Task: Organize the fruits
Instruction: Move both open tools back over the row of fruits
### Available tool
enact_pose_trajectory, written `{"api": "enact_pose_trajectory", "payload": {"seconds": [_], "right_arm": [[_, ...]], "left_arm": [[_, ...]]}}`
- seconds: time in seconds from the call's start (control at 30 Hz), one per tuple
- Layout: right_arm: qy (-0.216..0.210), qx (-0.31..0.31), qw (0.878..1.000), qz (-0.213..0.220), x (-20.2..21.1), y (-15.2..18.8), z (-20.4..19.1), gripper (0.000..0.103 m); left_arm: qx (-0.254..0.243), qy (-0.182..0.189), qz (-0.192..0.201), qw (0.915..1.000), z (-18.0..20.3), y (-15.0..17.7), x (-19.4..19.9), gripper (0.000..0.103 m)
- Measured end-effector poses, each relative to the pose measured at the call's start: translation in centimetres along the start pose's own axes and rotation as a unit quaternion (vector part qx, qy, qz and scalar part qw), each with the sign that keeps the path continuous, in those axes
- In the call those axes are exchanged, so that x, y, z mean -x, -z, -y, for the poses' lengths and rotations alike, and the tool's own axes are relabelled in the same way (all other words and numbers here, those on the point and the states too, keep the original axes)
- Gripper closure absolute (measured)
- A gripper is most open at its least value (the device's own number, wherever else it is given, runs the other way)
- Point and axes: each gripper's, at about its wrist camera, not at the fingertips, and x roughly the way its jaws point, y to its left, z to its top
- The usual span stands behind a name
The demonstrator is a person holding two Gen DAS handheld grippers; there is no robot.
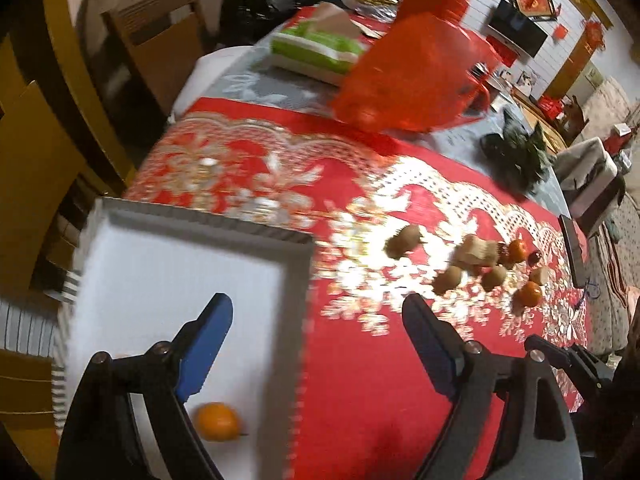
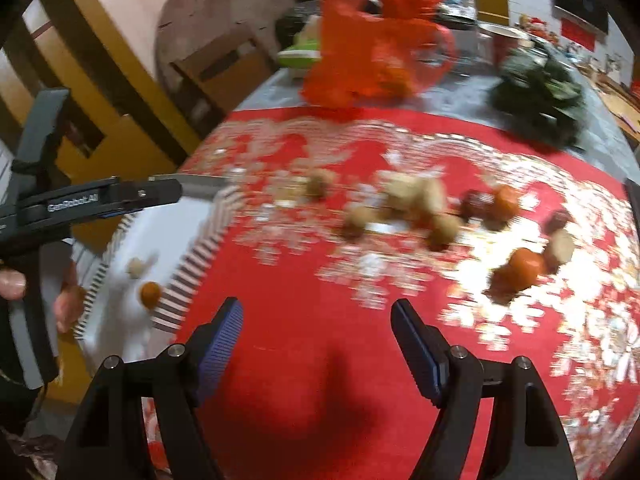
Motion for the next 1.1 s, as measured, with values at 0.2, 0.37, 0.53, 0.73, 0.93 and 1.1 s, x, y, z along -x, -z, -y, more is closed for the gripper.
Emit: {"api": "enact_pose_trajectory", "payload": {"seconds": [0.2,0.37,0.53,0.73,0.93,1.1], "right_arm": [[0.002,-0.017,1.0,-0.008,1.6,0.7,4.6,0.022],[0.002,-0.026,1.0,-0.008,2.8,1.5,7.4,0.022],[0.01,-0.032,0.999,-0.007,3.4,1.9,9.2,0.022],[0.009,-0.052,0.999,-0.012,3.1,2.2,11.1,0.022],[0.009,-0.058,0.998,-0.012,2.6,1.7,11.8,0.022],[0.016,-0.055,0.998,-0.012,1.4,0.6,11.9,0.022]], "left_arm": [[0.001,0.009,-0.024,0.9997,4.5,-0.2,-3.1,0.017],[-0.003,0.006,-0.035,0.9994,6.7,-1.6,-6.0,0.017],[-0.003,-0.012,-0.042,0.9991,7.5,-3.2,-8.4,0.017],[0.001,-0.022,-0.044,0.9988,7.7,-4.5,-10.4,0.017],[-0.019,-0.024,-0.05,0.9983,8.2,-4.7,-11.3,0.03],[-0.024,-0.02,-0.054,0.9981,8.3,-4.6,-11.7,0.033]]}}
